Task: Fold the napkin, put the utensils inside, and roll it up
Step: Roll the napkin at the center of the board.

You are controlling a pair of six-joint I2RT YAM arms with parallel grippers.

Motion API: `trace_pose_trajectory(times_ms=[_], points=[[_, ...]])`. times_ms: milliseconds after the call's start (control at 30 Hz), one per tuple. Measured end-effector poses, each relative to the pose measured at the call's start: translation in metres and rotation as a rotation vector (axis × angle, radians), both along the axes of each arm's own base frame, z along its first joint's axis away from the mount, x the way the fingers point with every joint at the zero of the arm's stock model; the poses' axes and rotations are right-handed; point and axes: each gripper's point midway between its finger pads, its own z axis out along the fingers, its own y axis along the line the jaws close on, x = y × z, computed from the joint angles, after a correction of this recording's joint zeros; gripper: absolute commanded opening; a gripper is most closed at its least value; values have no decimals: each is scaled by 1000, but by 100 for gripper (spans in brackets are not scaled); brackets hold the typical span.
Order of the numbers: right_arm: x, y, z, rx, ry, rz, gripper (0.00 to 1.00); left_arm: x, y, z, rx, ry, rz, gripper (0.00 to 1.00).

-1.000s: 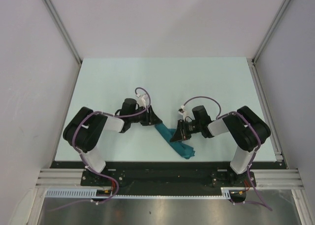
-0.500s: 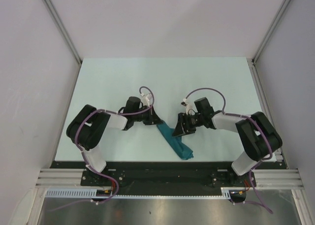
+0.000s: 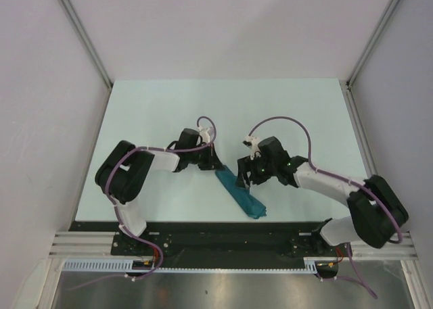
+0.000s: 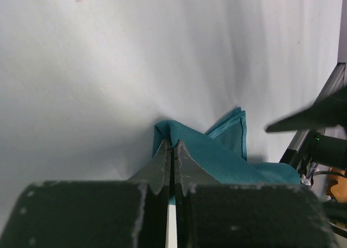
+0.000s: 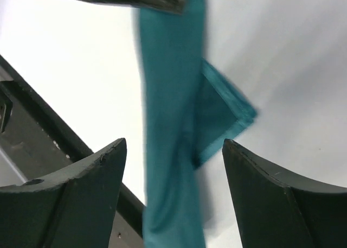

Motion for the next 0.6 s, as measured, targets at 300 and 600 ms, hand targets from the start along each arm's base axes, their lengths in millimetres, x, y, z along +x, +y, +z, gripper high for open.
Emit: trace_pose_trajectory(times_ms=[300,600], points=[[-16,40,60,-36,-352,61,72,0,1,-4,23,27,4,0],[-37,56,-7,-261,-323,192,70,0,0,-4,24,31,2,0]])
